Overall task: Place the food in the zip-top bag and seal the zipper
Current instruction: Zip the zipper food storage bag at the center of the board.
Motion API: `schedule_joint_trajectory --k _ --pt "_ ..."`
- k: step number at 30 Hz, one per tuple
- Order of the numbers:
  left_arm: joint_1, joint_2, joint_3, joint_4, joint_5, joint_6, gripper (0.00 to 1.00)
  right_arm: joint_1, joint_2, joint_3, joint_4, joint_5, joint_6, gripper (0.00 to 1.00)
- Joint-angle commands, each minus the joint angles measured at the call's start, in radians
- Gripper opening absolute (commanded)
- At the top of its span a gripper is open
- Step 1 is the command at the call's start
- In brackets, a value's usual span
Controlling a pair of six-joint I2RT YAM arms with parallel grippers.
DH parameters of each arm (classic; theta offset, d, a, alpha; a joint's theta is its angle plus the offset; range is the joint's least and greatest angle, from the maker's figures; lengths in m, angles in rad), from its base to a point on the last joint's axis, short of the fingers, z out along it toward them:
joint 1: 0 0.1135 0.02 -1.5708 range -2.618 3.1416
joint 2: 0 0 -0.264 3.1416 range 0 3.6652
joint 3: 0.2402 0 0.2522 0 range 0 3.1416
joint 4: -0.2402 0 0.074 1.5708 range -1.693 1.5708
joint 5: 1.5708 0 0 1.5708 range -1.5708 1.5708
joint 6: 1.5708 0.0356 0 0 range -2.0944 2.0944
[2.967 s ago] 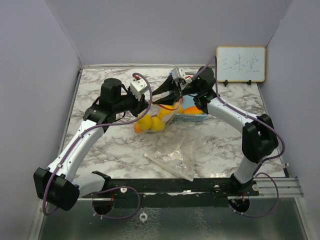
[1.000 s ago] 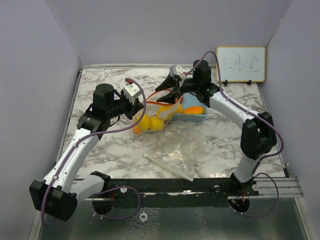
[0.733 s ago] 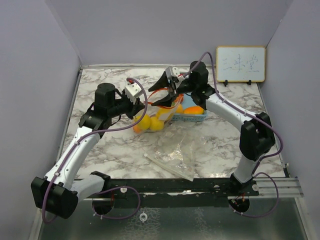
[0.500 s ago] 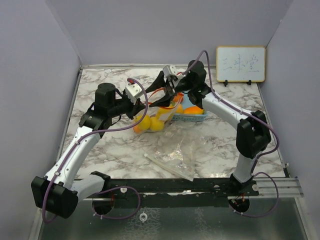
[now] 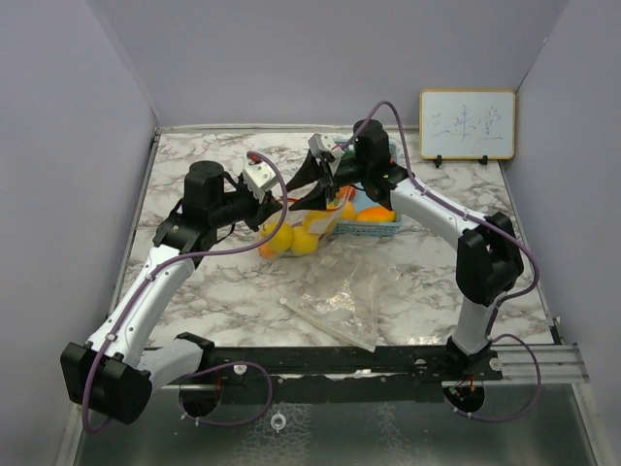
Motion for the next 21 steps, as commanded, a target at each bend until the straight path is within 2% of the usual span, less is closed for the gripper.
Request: schedule_joint_trajectory --k 1,4,5,6,14,21 --pt "0.002 -0.004 0.005 0.05 0.011 0.01 0.0 0.011 0.023 0.03 -0.098 0.124 -0.061 0.43" --pt "0.003 -0.005 0.001 0.051 0.02 0.01 0.0 0.012 0.031 0.044 -0.107 0.152 -0.07 0.2" --pt "0.002 -0.006 -0.001 0.053 0.019 0.009 0.0 0.012 0.034 0.052 -0.119 0.156 -0.083 0.06" --pt "0.003 -0.007 -0.003 0.058 0.018 0.008 0.0 0.011 0.036 0.057 -0.129 0.166 -0.087 0.02" --pt "0.002 -0.041 -0.061 0.05 -0.07 0.002 0.01 0.002 0.026 0.077 -0.136 0.185 -0.086 0.02" --pt "0.005 -0.055 -0.107 0.086 -0.104 -0.011 0.14 0.002 0.017 0.072 -0.146 0.117 -0.085 0.02"
